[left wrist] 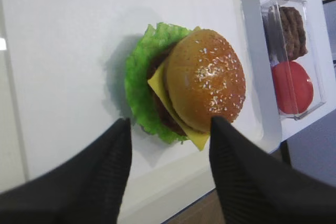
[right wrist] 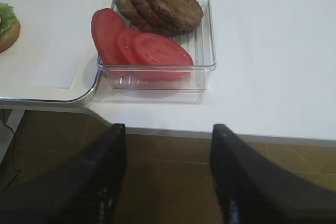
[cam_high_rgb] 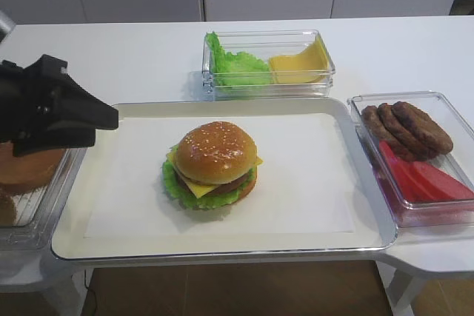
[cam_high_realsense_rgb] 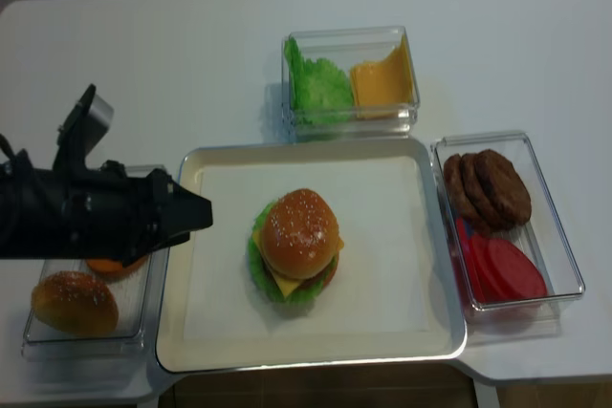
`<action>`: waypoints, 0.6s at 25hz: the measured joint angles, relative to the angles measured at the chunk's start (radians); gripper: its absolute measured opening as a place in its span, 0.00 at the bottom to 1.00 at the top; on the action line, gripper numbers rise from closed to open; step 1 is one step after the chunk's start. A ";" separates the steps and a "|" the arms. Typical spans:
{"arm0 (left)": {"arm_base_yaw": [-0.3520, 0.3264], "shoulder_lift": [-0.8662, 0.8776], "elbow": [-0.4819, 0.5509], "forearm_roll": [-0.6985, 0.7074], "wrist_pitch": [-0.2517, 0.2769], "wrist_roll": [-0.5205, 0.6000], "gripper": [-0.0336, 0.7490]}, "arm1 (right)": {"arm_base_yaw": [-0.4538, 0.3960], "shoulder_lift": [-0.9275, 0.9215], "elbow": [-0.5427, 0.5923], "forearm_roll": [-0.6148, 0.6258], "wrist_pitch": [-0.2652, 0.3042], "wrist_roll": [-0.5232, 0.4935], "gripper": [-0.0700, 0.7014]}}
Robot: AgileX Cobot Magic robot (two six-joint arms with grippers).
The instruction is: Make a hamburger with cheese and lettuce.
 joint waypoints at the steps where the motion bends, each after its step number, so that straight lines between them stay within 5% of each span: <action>1: 0.000 -0.010 -0.017 0.032 0.000 -0.024 0.50 | 0.000 0.000 0.000 0.000 0.000 0.000 0.62; 15: 0.000 -0.250 -0.103 0.675 0.035 -0.423 0.50 | 0.000 0.000 0.000 0.000 0.000 0.000 0.62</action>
